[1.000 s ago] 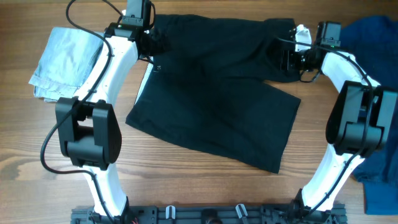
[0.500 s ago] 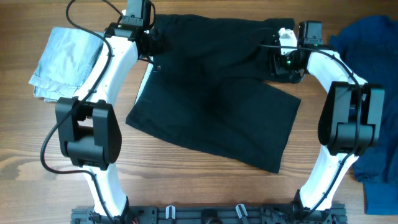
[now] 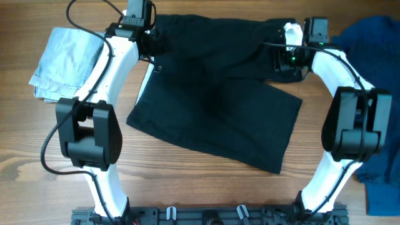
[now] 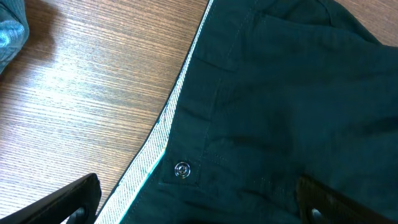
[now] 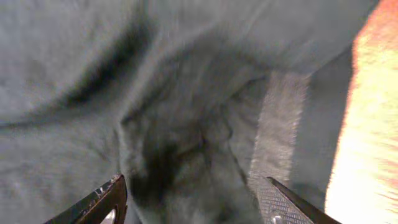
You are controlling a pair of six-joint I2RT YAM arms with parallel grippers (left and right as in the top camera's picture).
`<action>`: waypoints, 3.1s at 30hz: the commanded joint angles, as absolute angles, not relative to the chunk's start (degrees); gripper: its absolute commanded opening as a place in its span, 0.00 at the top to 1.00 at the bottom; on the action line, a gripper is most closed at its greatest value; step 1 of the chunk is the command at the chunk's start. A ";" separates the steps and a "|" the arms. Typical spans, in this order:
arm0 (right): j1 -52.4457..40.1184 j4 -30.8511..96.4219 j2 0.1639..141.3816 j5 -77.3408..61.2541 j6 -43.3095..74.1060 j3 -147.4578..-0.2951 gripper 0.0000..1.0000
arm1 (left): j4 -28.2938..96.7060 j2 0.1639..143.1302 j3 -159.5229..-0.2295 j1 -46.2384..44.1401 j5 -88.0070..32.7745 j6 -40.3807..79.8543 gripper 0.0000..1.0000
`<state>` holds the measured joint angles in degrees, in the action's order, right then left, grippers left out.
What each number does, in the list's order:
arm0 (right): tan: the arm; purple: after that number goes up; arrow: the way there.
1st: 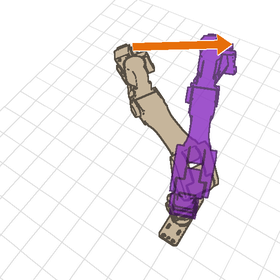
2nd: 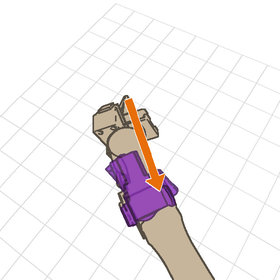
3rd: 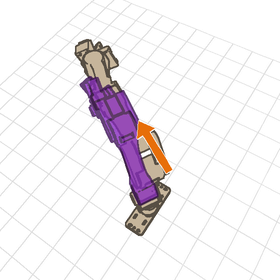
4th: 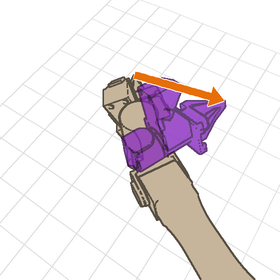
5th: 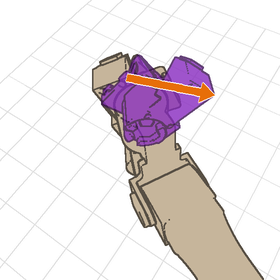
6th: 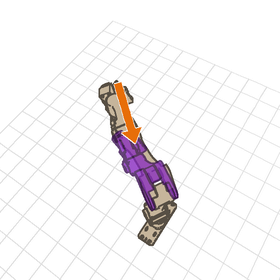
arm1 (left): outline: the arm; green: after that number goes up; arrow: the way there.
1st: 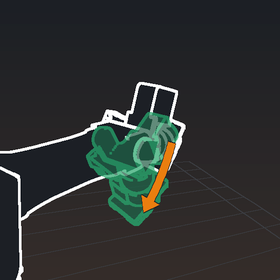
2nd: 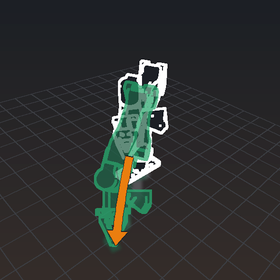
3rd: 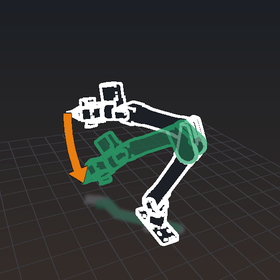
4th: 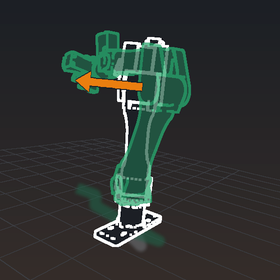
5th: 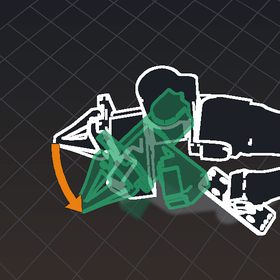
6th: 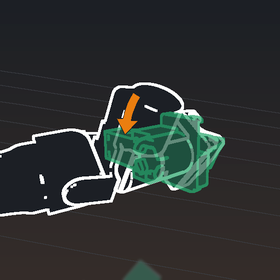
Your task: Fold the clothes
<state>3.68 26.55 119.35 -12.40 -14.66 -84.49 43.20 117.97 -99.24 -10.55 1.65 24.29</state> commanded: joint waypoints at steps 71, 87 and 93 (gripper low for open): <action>8.82 25.47 115.85 2.15 -4.29 -75.53 0.96 | 43.05 117.99 -99.11 -10.61 1.37 24.84 0.00; 8.51 40.07 101.84 -19.51 3.55 -85.21 0.90 | 43.05 117.99 -99.11 -10.61 1.37 24.84 0.00; 8.23 33.34 105.38 -18.92 4.51 -75.50 0.94 | 43.05 117.99 -99.11 -10.61 1.37 24.84 0.00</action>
